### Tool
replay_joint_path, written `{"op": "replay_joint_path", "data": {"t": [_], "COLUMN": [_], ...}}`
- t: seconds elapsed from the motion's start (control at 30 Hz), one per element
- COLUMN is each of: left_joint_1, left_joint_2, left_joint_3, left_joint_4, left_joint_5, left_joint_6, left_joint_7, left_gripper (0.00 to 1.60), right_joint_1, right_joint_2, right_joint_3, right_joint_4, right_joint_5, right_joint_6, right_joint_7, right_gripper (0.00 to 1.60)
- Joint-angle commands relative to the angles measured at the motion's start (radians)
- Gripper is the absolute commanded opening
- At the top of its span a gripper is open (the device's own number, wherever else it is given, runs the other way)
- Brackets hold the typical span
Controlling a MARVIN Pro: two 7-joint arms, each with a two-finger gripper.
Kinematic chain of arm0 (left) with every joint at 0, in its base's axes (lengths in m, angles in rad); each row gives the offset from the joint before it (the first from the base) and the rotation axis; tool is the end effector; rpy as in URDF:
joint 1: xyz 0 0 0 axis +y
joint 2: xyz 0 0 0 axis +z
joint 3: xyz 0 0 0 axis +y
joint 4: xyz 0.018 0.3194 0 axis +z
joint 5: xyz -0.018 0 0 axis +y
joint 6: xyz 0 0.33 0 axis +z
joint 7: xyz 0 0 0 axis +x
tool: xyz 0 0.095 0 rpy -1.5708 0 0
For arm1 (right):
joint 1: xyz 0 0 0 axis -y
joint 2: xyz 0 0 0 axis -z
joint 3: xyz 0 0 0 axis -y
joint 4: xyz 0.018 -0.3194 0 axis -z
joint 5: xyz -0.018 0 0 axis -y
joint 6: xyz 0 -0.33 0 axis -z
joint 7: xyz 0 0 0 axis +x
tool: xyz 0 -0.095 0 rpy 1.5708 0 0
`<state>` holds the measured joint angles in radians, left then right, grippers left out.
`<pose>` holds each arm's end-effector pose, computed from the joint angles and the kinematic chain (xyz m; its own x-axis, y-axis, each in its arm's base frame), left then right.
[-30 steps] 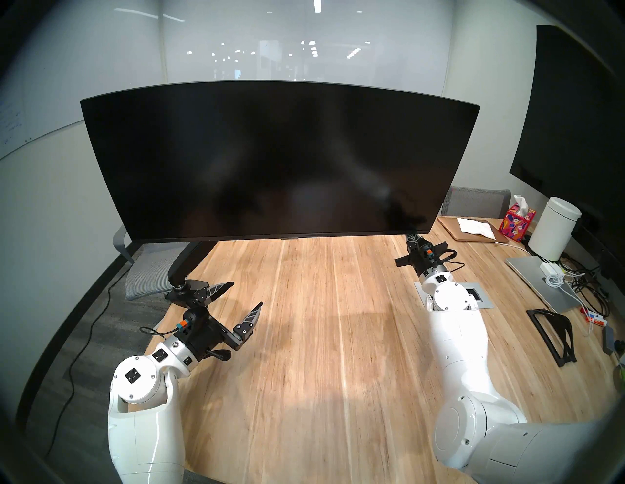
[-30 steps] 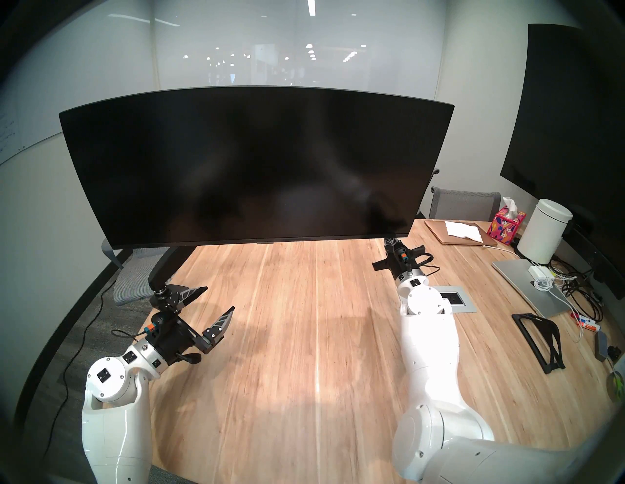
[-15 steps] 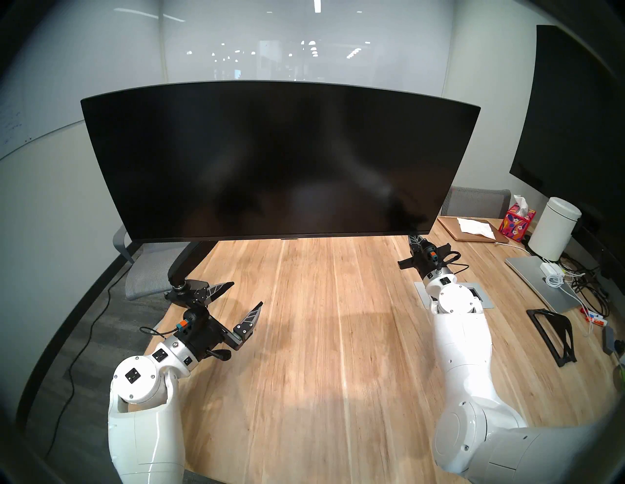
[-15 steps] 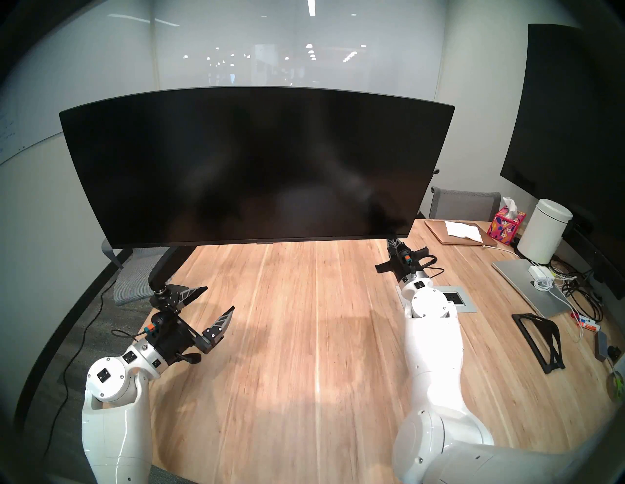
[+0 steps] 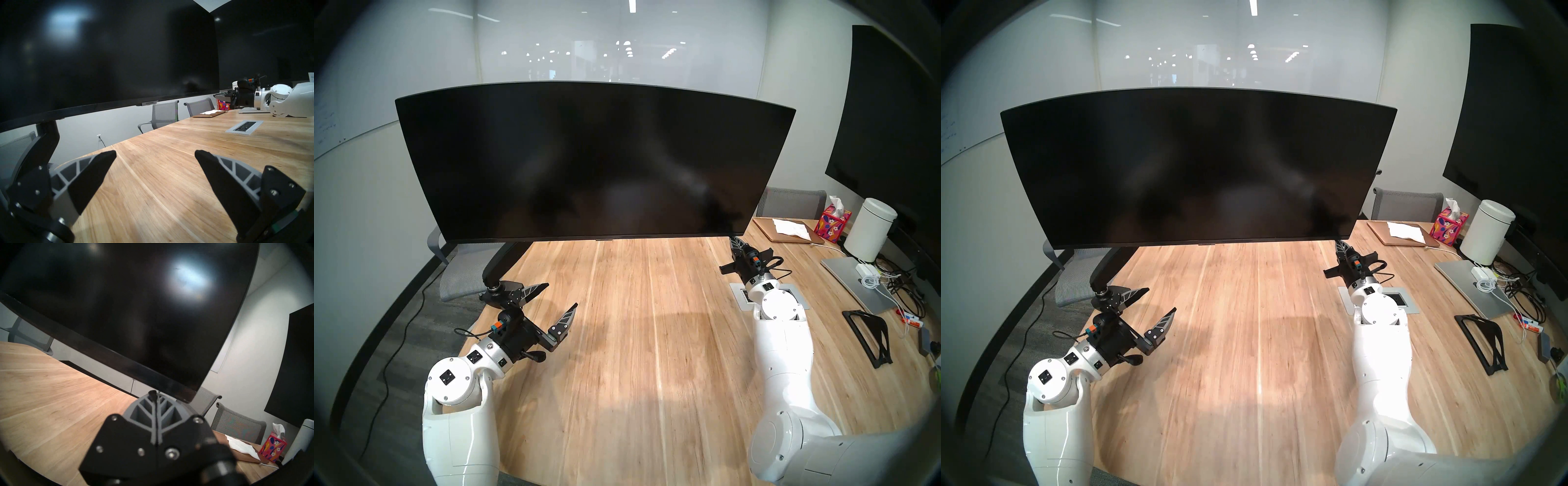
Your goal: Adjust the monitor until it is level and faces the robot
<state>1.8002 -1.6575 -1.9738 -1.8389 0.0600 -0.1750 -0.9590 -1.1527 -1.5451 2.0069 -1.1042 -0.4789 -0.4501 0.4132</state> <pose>0.3268 0.0613 -0.3193 -0.1524 -0.1434 0.9779 -0.5098 -0.8362 -0.2021 0.5398 -0.1277 -0.3092 -0.2290 0.4116 0.8821 0.0471 -0.9005 0.4324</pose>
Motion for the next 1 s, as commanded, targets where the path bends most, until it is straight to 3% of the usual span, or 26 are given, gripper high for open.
{"op": "replay_joint_path", "data": {"t": [0.0,0.97], "left_joint_1": [0.003,0.002], "left_joint_2": [0.002,0.002], "left_joint_3": [0.003,0.002], "left_joint_4": [-0.018,-0.017], "left_joint_5": [-0.002,-0.002], "left_joint_6": [0.002,0.001], "left_joint_7": [0.002,0.002], "left_gripper": [1.60,1.60], "right_joint_1": [-0.011,-0.122], "right_joint_2": [-0.009,-0.061], "right_joint_3": [0.004,0.044], "right_joint_4": [-0.048,-0.198], "right_joint_5": [0.009,0.051], "right_joint_6": [0.004,0.000], "right_joint_7": [0.008,0.108], "right_gripper": [0.00,0.00]}}
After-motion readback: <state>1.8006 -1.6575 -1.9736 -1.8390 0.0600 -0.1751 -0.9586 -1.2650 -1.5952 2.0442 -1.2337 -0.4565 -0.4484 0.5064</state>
